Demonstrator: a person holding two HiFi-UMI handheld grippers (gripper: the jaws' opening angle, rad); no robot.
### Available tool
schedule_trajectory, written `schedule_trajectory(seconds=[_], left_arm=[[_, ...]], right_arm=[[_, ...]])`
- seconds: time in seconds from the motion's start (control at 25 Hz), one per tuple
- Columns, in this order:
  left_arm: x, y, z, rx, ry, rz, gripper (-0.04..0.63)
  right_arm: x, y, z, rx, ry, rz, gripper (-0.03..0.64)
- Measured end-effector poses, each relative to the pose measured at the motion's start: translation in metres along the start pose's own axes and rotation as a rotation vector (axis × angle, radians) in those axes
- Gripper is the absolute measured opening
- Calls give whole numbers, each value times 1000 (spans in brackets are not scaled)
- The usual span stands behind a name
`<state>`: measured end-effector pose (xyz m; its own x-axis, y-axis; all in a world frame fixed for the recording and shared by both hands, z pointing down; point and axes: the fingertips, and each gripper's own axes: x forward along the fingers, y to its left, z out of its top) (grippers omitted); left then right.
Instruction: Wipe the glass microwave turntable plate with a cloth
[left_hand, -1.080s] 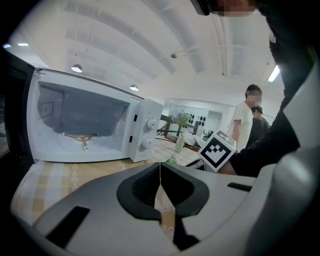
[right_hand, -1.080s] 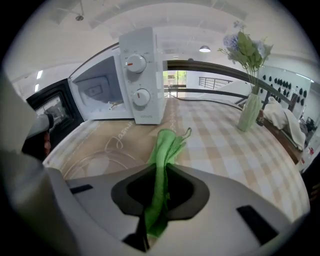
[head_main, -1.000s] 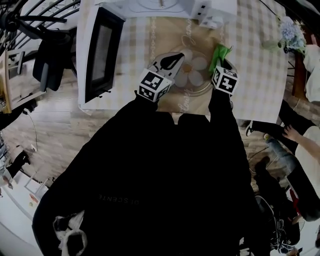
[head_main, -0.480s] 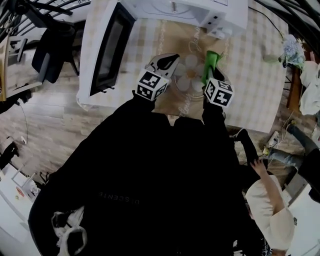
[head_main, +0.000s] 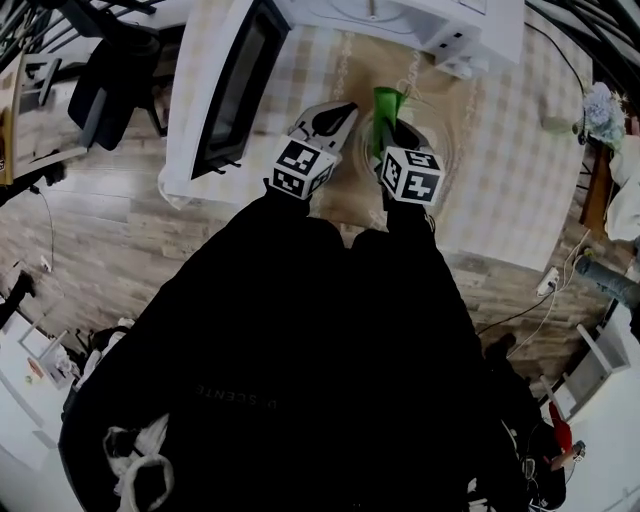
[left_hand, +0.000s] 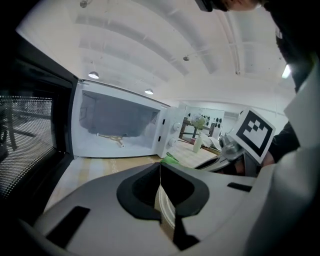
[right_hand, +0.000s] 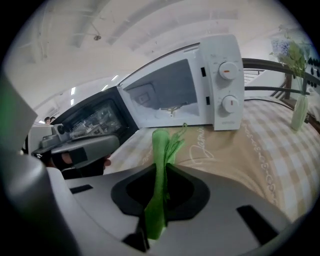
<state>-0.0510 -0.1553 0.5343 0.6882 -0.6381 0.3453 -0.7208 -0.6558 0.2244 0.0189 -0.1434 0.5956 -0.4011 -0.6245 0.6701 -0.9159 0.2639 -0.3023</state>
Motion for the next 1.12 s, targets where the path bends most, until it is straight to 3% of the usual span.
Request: schedule_trajectory(seconds=[0.28, 0.76, 1.12], left_arm=[[-17, 11, -10, -6, 11, 35, 21], [-20, 11, -15, -1, 29, 30, 21], [-6, -1, -12, 31, 45, -13, 21]], right_arm=[[29, 33, -20, -37, 59, 56, 55], [43, 27, -35, -175, 133, -18, 57], [37, 5, -35, -125, 118, -52, 57]])
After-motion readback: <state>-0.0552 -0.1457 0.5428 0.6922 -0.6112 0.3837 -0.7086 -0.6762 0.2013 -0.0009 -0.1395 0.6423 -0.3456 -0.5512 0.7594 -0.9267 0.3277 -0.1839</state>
